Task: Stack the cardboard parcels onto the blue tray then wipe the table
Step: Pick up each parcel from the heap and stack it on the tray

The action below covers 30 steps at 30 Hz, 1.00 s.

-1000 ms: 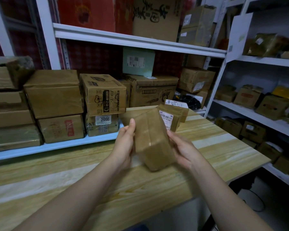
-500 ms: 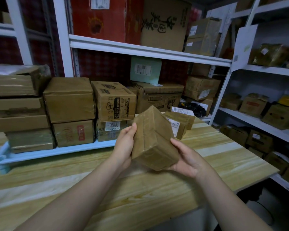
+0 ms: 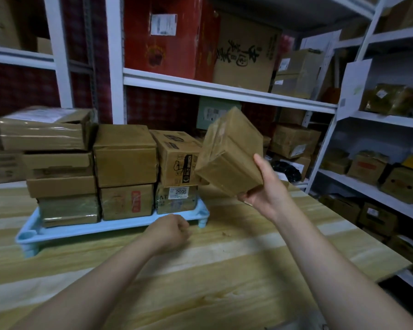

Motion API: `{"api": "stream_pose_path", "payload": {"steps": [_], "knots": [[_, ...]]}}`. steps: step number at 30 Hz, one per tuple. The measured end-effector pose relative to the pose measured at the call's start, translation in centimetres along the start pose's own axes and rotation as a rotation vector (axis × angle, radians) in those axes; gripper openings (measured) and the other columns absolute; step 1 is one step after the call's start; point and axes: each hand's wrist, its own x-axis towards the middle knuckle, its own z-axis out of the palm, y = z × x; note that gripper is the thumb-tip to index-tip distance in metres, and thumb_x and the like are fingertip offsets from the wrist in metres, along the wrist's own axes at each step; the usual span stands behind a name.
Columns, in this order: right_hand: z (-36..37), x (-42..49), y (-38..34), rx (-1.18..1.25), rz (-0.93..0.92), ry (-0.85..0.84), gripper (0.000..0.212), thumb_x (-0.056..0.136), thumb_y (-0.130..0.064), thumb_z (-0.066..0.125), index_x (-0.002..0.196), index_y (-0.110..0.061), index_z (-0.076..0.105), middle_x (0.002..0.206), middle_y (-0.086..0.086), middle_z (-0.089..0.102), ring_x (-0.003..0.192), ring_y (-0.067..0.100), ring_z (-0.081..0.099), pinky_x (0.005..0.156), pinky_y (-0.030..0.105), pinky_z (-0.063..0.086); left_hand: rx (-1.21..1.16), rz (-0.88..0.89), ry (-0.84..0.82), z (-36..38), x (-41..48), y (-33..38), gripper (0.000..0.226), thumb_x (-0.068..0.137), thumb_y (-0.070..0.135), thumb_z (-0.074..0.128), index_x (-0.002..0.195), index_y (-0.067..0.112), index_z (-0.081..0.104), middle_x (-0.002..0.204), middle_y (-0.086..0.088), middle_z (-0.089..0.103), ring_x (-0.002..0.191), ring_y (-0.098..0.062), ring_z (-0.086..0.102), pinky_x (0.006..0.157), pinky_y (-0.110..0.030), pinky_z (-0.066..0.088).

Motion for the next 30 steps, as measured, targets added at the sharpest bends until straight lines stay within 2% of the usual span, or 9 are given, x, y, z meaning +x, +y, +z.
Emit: {"api": "stream_pose_path", "payload": {"steps": [3,6,11,15,18,23,26,28,30], "knots": [[4.1,1.6,-1.8,-0.056,-0.043,-0.051,0.022,0.098,-0.033,0.051,0.112,-0.018,0.06,0.099,0.007,0.068,0.094,0.021,0.063,0.076,0.036,0.052,0.202,0.041,-0.002,-1.4,-0.8,-1.4,0.026,0.088,0.042,0.058,0.112,0.036,0.065,0.121,0.012,0.064,0.112,-0.014,0.059,0.095,-0.028,0.047],[9.0,3.3,-2.6,-0.175,-0.045,-0.104,0.014,0.096,-0.03,0.054,0.102,-0.019,0.061,0.09,0.004,0.067,0.087,0.018,0.063,0.074,0.033,0.052,0.326,0.022,-0.007,-2.7,-1.0,-2.8,0.026,0.084,0.04,0.058,0.107,0.034,0.07,0.115,0.01,0.067,0.107,-0.018,0.061,0.087,-0.028,0.05],[16.6,6.1,-1.7,-0.412,0.005,-0.027,0.024,0.09,-0.044,0.063,0.088,-0.02,0.06,0.081,0.001,0.063,0.078,0.018,0.062,0.051,0.023,0.044,0.391,0.021,-0.078,-3.5,-0.8,-5.4,0.023,0.081,0.04,0.065,0.103,0.034,0.07,0.118,0.008,0.068,0.113,-0.017,0.06,0.089,-0.027,0.047],[21.0,8.2,-0.8,-0.461,0.025,-0.051,0.027,0.089,-0.047,0.063,0.089,-0.02,0.06,0.088,0.003,0.061,0.074,0.018,0.06,0.047,0.021,0.043,0.417,0.082,-0.158,-3.7,-1.0,-6.9,0.044,0.08,0.034,0.075,0.123,0.031,0.065,0.128,0.008,0.063,0.121,-0.016,0.054,0.098,-0.027,0.043],[23.1,9.1,-0.4,-0.508,0.035,-0.064,0.027,0.091,-0.046,0.061,0.095,-0.02,0.062,0.094,0.002,0.065,0.076,0.018,0.063,0.045,0.02,0.044,0.441,0.137,-0.187,-4.3,-0.9,-7.5,0.05,0.079,0.029,0.077,0.127,0.029,0.063,0.129,0.005,0.062,0.123,-0.017,0.052,0.098,-0.027,0.041],[24.0,9.4,0.5,-0.538,0.0,-0.114,0.036,0.092,-0.05,0.063,0.11,-0.018,0.065,0.11,0.002,0.065,0.092,0.018,0.063,0.059,0.026,0.053,0.456,0.185,-0.182,-4.5,-0.9,-8.1,0.052,0.079,0.027,0.078,0.128,0.029,0.062,0.13,0.004,0.061,0.123,-0.019,0.05,0.098,-0.029,0.04],[23.3,9.8,1.6,-0.534,-0.032,-0.18,0.056,0.095,-0.033,0.065,0.144,-0.013,0.046,0.128,0.004,0.058,0.107,0.018,0.059,0.058,0.022,0.053,0.445,0.187,-0.165,-4.4,-0.8,-8.3,0.051,0.078,0.03,0.078,0.127,0.033,0.062,0.127,0.004,0.061,0.121,-0.019,0.051,0.096,-0.03,0.042],[22.4,10.1,2.1,-0.481,-0.052,-0.184,0.063,0.097,-0.02,0.063,0.152,-0.011,0.035,0.137,0.008,0.055,0.115,0.021,0.059,0.057,0.022,0.054,0.45,0.174,-0.165,-4.3,-0.9,-8.4,0.051,0.077,0.033,0.078,0.126,0.035,0.062,0.126,0.006,0.063,0.12,-0.018,0.052,0.096,-0.03,0.042],[21.4,10.0,2.2,-0.447,-0.084,-0.147,0.063,0.097,-0.018,0.063,0.152,-0.012,0.033,0.136,0.008,0.055,0.107,0.019,0.061,0.062,0.024,0.054,0.451,0.162,-0.153,-4.3,-1.0,-8.5,0.051,0.077,0.035,0.078,0.125,0.038,0.062,0.126,0.008,0.062,0.121,-0.018,0.052,0.095,-0.03,0.042]]}}
